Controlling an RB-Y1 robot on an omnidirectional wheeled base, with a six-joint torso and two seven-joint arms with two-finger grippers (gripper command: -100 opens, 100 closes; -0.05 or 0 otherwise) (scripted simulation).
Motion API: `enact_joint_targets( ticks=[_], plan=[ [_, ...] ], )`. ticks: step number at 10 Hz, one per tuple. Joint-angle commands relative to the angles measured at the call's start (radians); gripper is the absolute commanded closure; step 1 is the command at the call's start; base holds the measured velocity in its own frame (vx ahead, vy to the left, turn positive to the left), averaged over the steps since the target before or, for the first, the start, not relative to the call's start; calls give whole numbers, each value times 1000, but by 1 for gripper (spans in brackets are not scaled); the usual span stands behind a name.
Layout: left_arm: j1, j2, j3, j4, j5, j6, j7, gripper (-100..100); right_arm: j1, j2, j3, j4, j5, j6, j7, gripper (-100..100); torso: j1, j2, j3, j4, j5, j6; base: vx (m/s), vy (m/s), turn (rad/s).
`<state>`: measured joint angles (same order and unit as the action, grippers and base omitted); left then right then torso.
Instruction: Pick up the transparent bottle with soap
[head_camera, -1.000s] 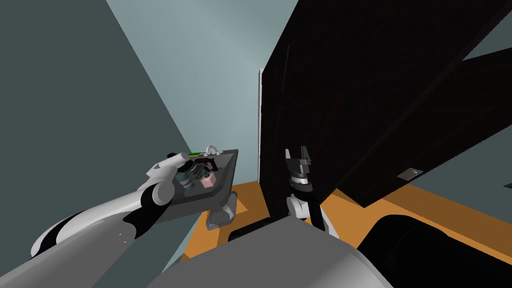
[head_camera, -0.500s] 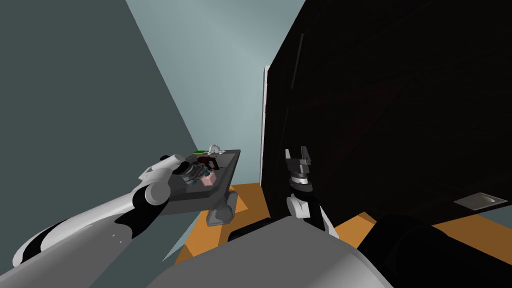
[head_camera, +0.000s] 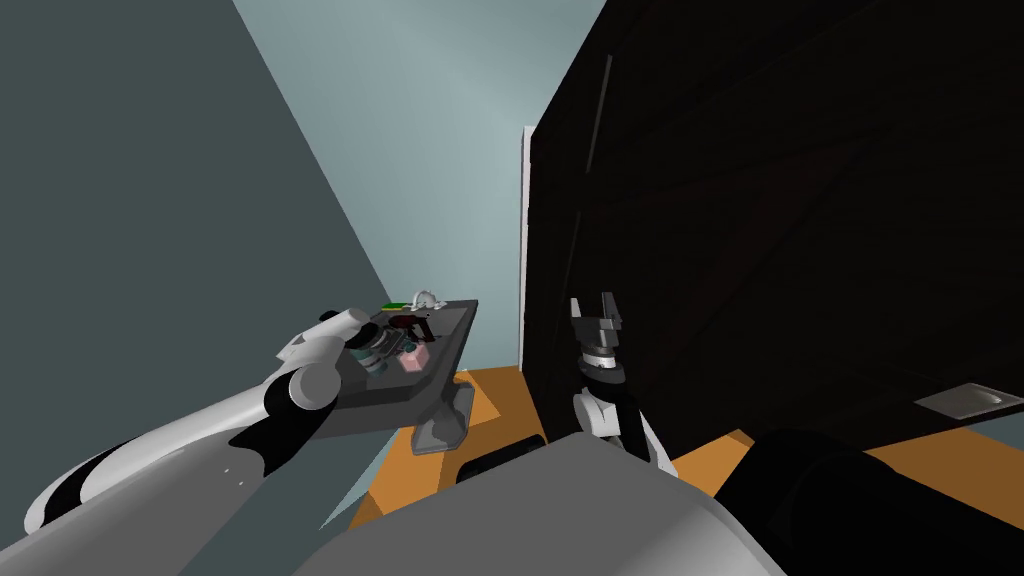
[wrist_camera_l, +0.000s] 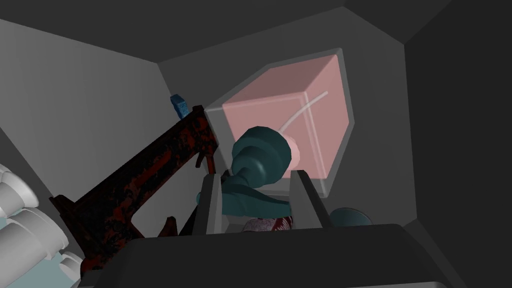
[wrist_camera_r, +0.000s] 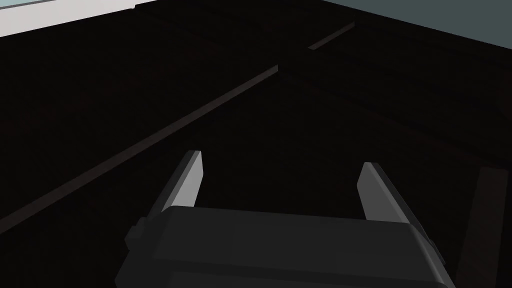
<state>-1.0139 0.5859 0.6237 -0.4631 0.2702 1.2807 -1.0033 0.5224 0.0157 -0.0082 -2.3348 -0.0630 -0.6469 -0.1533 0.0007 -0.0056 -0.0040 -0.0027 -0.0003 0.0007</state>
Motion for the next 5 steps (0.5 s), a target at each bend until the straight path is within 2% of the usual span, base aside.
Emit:
enact_joint_targets(
  ticks=[1,2,3,4,5],
  plan=[
    [0,0,0,0,0,0,0,100,0,0,0,0,0,0,0,0,0,0,0,0,0,0,0,0,0],
    [0,0,0,0,0,0,0,100,0,0,0,0,0,0,0,0,0,0,0,0,0,0,0,0,0],
    [0,0,0,0,0,0,0,0,0,0,0,0,0,0,0,0,0,0,0,0,0,0,0,0,0],
    [-4,-11,-50,-11,1,-7,50,100,0,0,0,0,0,0,0,0,0,0,0,0,0,0,-74,170,-306],
    [-4,-11,-51,-11,1,-7,72,100,0,0,0,0,0,0,0,0,8,3,1,1,1,3,-82,224,-271]
  ],
)
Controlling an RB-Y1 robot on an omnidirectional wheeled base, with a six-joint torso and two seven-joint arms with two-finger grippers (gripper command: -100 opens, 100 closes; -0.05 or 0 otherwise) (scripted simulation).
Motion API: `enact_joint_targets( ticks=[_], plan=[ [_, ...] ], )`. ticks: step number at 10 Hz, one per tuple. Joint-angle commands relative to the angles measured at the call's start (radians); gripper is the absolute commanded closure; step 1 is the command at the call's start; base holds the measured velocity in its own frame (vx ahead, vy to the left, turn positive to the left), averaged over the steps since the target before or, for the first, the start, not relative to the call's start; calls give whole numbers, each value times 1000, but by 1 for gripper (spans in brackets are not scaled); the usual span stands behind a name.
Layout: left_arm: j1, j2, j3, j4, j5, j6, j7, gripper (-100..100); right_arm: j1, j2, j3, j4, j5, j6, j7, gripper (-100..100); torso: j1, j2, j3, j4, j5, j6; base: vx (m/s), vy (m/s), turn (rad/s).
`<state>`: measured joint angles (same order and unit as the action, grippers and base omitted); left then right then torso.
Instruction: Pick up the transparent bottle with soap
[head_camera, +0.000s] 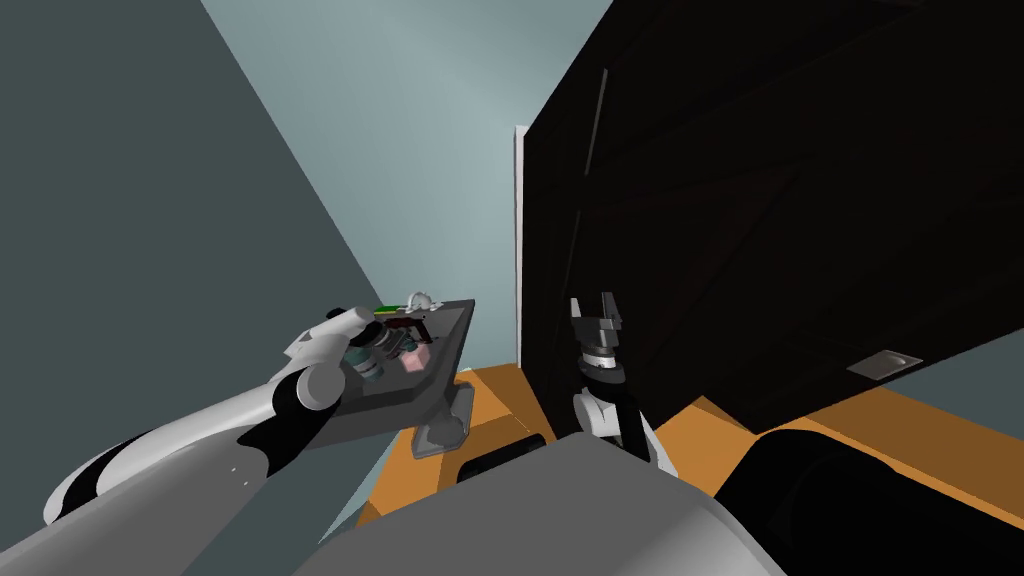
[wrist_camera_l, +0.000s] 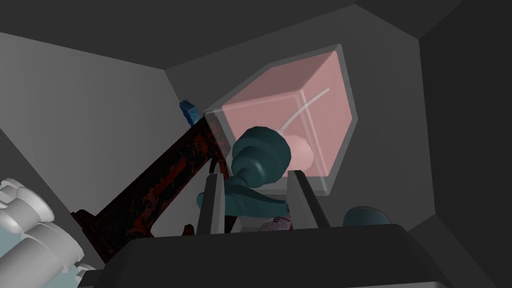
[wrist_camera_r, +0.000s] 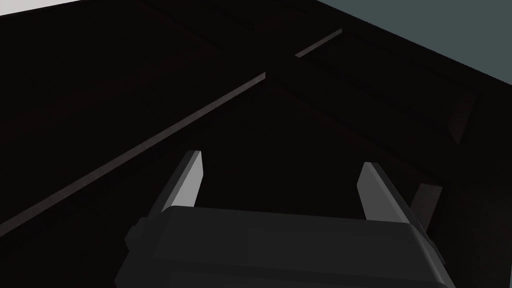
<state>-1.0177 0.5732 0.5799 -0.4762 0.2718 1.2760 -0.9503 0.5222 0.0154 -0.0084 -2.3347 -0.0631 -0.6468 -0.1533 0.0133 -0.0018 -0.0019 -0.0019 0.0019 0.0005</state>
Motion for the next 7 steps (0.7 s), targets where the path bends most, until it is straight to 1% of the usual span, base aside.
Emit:
enact_joint_targets(
  ticks=[1,2,3,4,5,6,7],
  plan=[
    [-6,-10,-50,-9,2,-10,50,100,0,0,0,0,0,0,0,0,0,0,0,0,0,0,-96,235,-307],
    [-6,-10,-61,-9,2,-10,78,100,0,0,0,0,0,0,0,0,2,1,0,0,0,1,-83,197,-188],
    [-6,-10,-61,-9,2,-10,106,100,0,0,0,0,0,0,0,0,1,0,0,0,0,-1,-39,104,-6],
    [-6,-10,-61,-9,2,-10,114,100,0,0,0,0,0,0,0,0,-3,-1,-1,-1,-1,-3,-13,27,34],
    [-11,-22,-110,-21,4,-18,153,100,0,0,0,0,0,0,0,0,-8,-3,-2,-1,-2,-2,-70,116,-288],
    [-11,-22,-114,-21,4,-18,177,100,0,0,0,0,0,0,0,0,-6,-2,-2,-1,-2,2,-83,164,-251],
    [-11,-22,-114,-21,4,-18,206,100,0,0,0,0,0,0,0,0,-4,-1,-1,-1,-1,0,-45,89,-26]
  ],
)
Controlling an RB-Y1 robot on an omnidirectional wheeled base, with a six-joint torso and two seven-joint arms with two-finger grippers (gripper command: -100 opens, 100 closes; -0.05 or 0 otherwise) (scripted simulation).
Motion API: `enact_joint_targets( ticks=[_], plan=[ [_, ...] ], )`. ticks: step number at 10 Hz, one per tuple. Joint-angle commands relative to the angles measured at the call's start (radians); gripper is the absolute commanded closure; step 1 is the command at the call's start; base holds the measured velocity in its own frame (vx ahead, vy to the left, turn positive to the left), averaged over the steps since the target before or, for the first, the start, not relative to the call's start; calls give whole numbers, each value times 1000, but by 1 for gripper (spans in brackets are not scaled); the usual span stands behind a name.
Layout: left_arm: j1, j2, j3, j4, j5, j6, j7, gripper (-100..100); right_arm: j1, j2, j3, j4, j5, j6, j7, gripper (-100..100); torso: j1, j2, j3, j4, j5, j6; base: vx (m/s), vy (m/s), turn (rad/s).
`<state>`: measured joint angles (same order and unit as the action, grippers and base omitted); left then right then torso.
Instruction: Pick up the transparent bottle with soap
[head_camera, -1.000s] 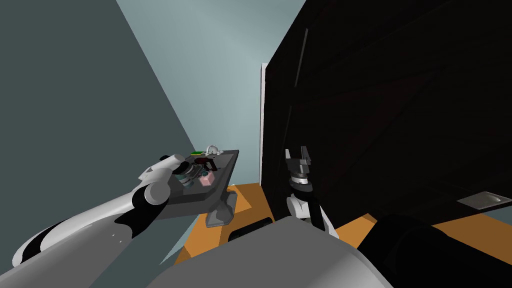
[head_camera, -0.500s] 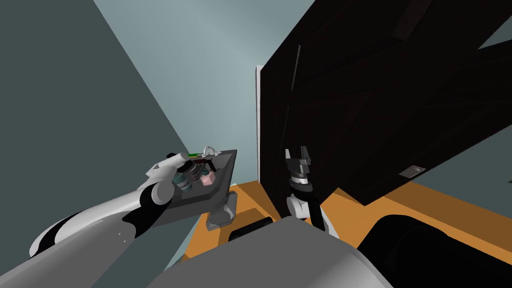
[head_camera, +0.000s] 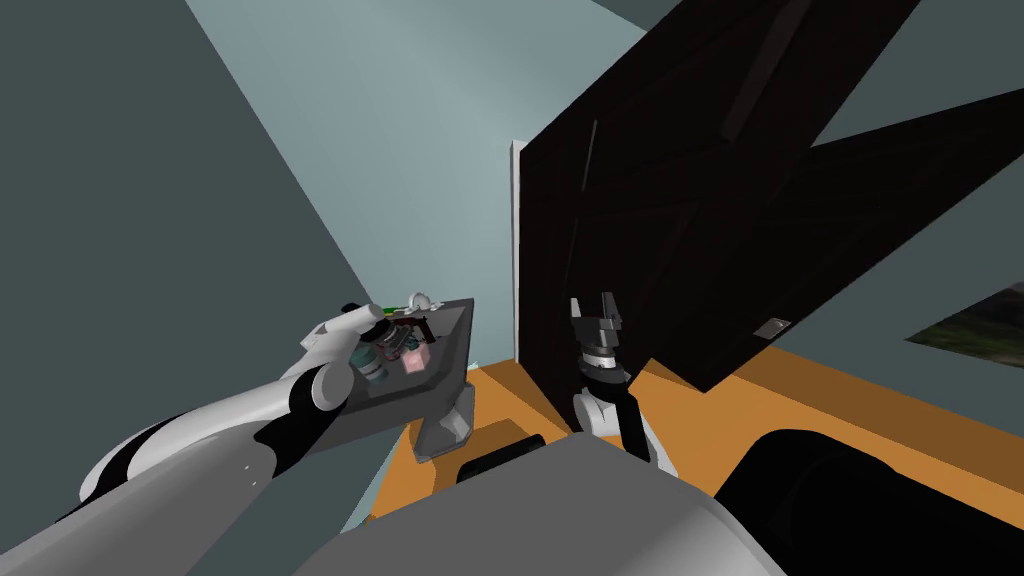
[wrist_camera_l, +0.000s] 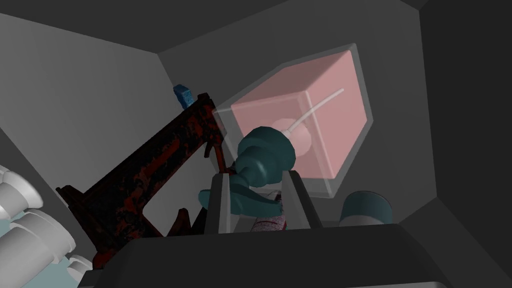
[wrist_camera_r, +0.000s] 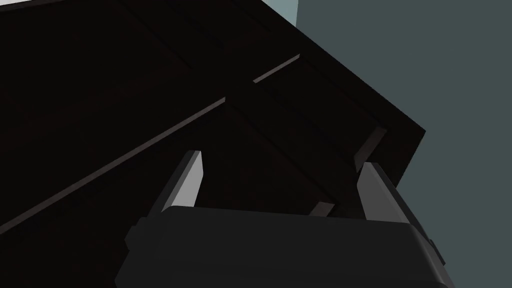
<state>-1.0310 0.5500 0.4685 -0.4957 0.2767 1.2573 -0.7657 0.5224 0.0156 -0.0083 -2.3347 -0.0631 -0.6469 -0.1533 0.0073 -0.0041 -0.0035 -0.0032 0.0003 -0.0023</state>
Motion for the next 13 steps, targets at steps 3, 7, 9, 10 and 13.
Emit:
enact_joint_targets(
  ticks=[3,7,9,10,13],
  plan=[
    [-4,-10,-55,-12,2,-7,105,100,0,0,0,0,0,0,0,0,2,1,1,0,0,2,-74,120,-164],
    [-9,-22,-108,-24,4,-15,208,100,0,0,0,0,0,0,0,0,1,1,0,0,0,1,-60,96,-124],
    [-15,-34,-161,-35,6,-22,263,100,0,0,0,0,0,0,0,0,2,2,0,0,0,3,-109,159,-254],
    [-15,-34,-161,-35,6,-22,294,100,0,0,0,0,0,0,0,0,2,2,1,0,0,0,-57,70,30],
    [-20,-45,-214,-46,9,-30,366,100,0,0,0,0,0,0,0,0,-4,-1,-1,-1,-1,4,-72,76,-177]
  ],
)
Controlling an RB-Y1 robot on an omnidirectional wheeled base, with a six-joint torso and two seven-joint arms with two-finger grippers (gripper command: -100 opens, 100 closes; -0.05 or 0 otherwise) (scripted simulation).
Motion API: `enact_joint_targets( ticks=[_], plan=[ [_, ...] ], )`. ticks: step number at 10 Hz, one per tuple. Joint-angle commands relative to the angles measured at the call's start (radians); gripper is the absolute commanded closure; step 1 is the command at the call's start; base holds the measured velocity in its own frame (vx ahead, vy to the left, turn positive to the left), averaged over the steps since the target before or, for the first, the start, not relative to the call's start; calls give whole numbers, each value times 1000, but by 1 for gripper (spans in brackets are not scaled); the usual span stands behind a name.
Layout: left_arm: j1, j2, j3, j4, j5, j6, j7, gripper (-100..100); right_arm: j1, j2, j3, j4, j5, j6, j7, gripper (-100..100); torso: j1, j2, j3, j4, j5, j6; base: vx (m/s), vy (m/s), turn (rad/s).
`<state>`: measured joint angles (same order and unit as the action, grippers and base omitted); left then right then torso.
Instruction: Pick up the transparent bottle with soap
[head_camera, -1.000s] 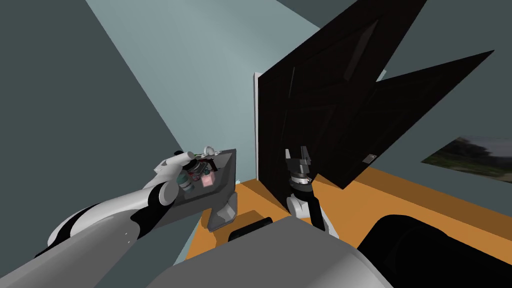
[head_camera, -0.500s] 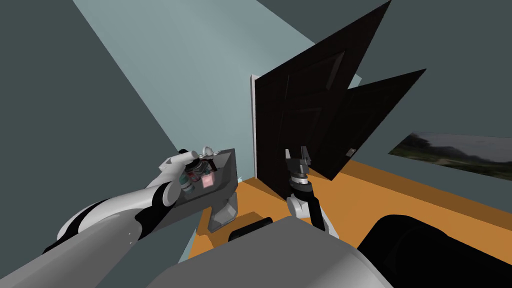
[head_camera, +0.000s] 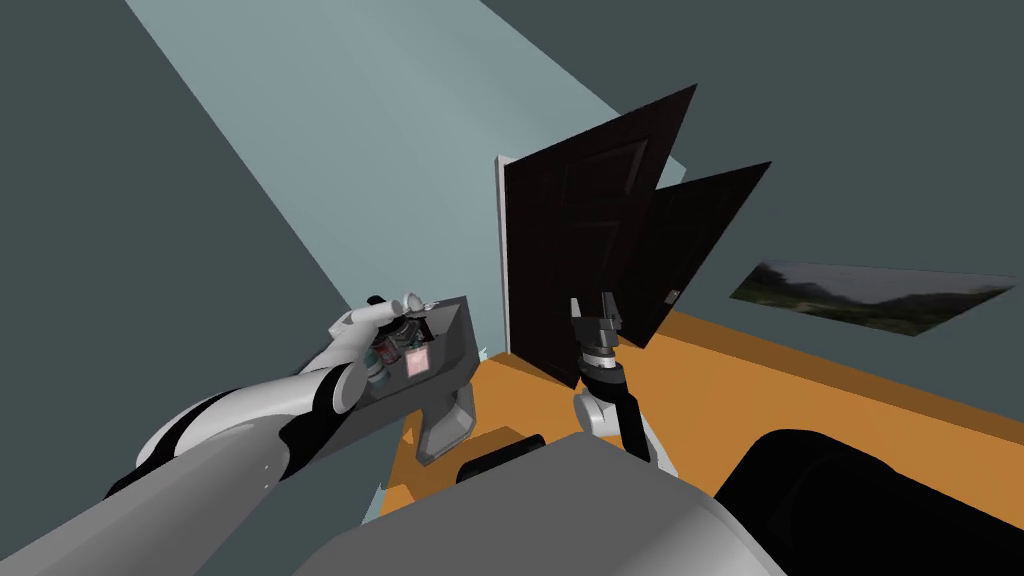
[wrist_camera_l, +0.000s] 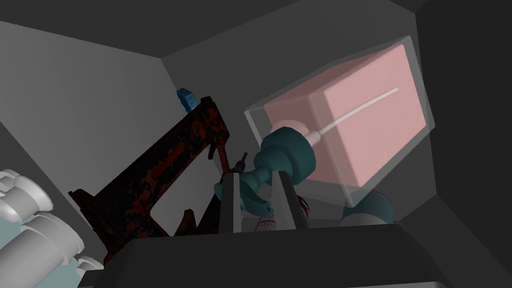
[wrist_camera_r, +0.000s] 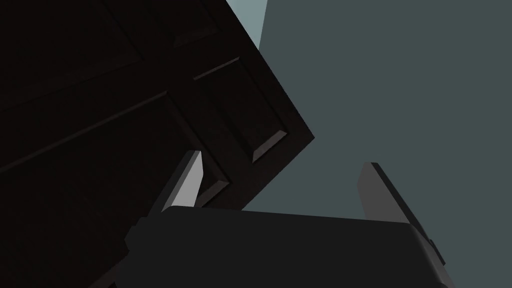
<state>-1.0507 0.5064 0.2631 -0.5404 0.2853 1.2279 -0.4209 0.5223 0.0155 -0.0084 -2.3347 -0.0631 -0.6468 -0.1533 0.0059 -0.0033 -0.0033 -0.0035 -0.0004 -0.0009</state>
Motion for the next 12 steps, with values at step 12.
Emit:
enact_joint_targets(
  ticks=[12],
  plan=[
    [-28,-36,-165,-23,7,-36,306,100,0,0,0,0,0,0,0,0,-3,6,3,-1,0,-7,-80,89,-124]
  ],
)
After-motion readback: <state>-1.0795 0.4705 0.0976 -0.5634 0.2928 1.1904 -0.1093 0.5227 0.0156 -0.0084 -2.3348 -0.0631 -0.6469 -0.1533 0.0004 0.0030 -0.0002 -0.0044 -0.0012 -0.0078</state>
